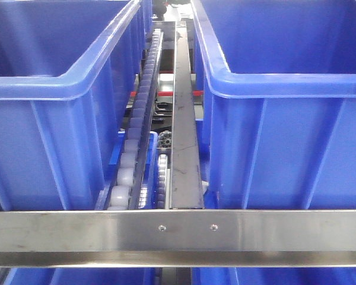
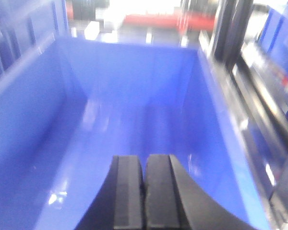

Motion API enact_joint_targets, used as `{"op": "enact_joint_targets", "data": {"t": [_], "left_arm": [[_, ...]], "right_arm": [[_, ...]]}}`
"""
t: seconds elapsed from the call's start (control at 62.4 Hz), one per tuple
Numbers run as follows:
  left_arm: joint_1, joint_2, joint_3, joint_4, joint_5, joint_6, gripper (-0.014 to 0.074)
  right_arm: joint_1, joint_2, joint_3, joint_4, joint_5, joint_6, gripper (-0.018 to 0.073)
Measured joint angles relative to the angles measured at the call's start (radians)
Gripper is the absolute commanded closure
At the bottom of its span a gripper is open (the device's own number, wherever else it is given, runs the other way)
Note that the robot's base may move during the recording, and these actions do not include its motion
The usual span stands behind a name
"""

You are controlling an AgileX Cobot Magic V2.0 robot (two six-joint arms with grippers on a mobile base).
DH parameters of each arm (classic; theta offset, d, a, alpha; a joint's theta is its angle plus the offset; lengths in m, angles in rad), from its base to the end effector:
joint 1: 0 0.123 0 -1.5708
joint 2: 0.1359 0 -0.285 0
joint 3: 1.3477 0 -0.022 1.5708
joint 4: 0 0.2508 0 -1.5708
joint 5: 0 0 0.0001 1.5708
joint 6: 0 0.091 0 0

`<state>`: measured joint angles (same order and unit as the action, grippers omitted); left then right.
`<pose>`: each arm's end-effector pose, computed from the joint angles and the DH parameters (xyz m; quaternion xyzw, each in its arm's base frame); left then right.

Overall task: Pick and sort blue part to right shelf
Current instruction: 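Lower the right gripper into a blue bin and open it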

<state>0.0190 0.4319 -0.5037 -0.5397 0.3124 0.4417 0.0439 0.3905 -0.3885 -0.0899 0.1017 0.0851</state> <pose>0.0934 -0.0126 0.3276 0.0173 0.7447 -0.0781 0.6626 0.0925 0.0032 0.3079 -0.0140 0.7126 0.0106 0.7013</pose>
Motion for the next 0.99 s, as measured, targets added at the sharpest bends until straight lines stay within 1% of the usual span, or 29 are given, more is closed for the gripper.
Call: {"op": "enact_joint_targets", "data": {"t": [0.16, 0.273, 0.433, 0.866, 0.994], "left_arm": [[0.0, -0.165, 0.088, -0.002, -0.006, 0.0, 0.0462], [0.0, -0.232, 0.114, -0.002, -0.024, 0.0, 0.0462], [0.0, -0.248, 0.118, -0.004, -0.038, 0.0, 0.0462], [0.0, -0.248, 0.122, -0.005, -0.04, -0.002, 0.0462], [0.0, -0.248, 0.122, -0.005, -0.04, -0.002, 0.0462]], "right_arm": [[0.0, -0.101, 0.033, 0.0, 0.074, 0.002, 0.051], [0.0, -0.128, 0.037, 0.0, 0.085, 0.002, 0.051], [0.0, -0.132, 0.037, 0.0, 0.063, 0.002, 0.051], [0.0, -0.132, 0.037, 0.0, 0.059, 0.002, 0.051], [0.0, -0.137, 0.065, 0.0, 0.039, 0.002, 0.051]]}}
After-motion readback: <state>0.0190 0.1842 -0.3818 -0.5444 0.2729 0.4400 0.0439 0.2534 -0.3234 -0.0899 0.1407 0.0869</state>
